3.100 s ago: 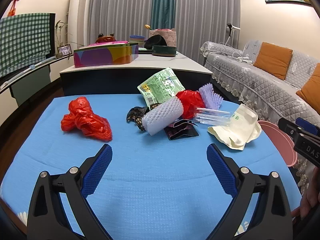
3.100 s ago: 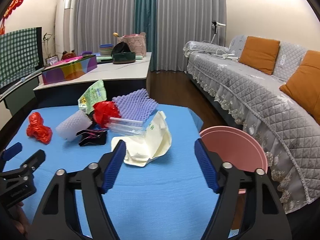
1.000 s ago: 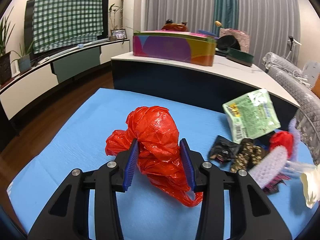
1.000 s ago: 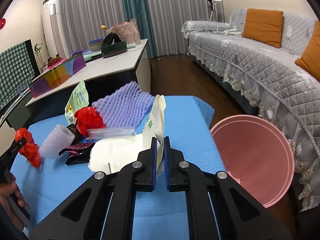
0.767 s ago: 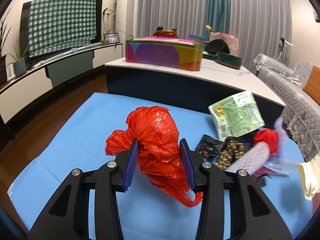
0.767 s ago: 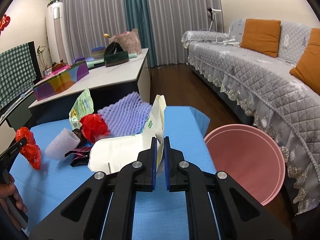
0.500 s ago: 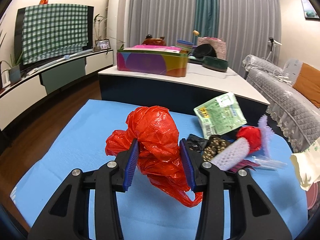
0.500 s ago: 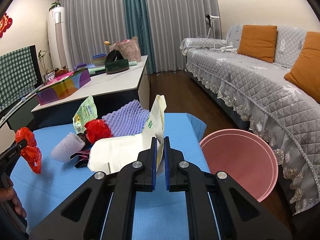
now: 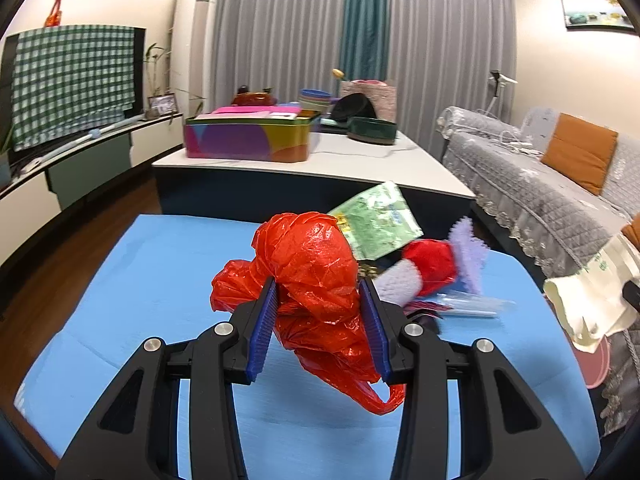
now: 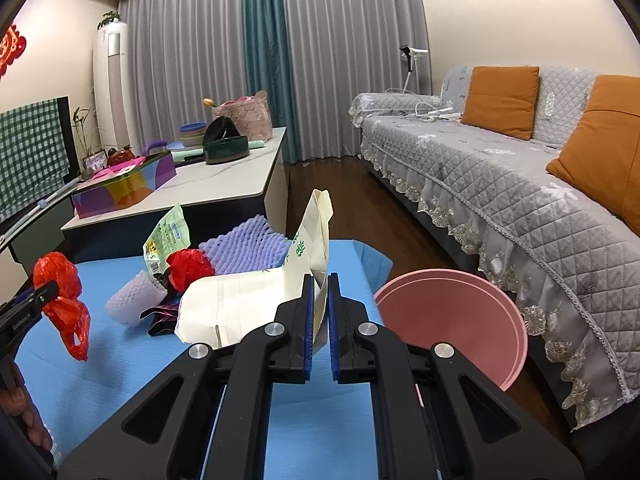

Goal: Collect trash
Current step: 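Carry the red bag and cream bag with both tools toward the pink bin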

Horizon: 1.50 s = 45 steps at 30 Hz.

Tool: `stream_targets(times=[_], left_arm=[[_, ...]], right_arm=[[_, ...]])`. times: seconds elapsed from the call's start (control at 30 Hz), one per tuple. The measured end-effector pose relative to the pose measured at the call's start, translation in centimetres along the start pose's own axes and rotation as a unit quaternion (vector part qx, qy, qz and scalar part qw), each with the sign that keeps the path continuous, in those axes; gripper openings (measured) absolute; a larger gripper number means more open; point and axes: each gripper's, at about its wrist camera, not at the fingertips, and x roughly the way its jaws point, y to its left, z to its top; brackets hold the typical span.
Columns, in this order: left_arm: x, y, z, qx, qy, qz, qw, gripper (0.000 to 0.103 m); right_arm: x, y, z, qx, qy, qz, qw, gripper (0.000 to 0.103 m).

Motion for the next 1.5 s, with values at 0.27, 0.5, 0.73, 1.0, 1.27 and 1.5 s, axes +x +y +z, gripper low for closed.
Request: stream_targets(times=[0.27,0.5,0.73,1.0,1.27,1.5], left_arm=[[-1.0,-2.9,-1.0,0.029,-0.001,-0.043,0.9987,0.041],[-1.3,-5.1,-1.3,0.045,0.001,-0.077,0.996,0.041],[-1.6,-7.4,-1.2,0.06,0.002,-0.107,0.9924,0.041],[-1.7,-10.9,-0.1,0.078,-0.004,-0.146,0.9861,0.041],[-0.5,-14.8,0.4,0.1,-0.004,-0.176,0.9793,0.041],[0.6,-18.9,1.0,0.116,-0.006,-0.216,0.9694,0.041]], right_arm=[[-1.7,-1.0,1.3,-0.005,-0.016,-0.012,1.0,0.007],[-2.3,-2.7,2.5,0.002,-0.014,-0.016,1.0,0.007],[-2.4,-4.3,4.2,0.006,-0.012,-0.015,1.0,0.007],[-1.7,-7.3,6.8,-0.017,-0.02,-0.022,0.999,0.007],[-0.6,-11.2,6.7,-0.007,-0.031,-0.056,0.998,0.007],[1.6,-13.7,6.3,-0.003,-0.013,-0.095,0.995,0.007]])
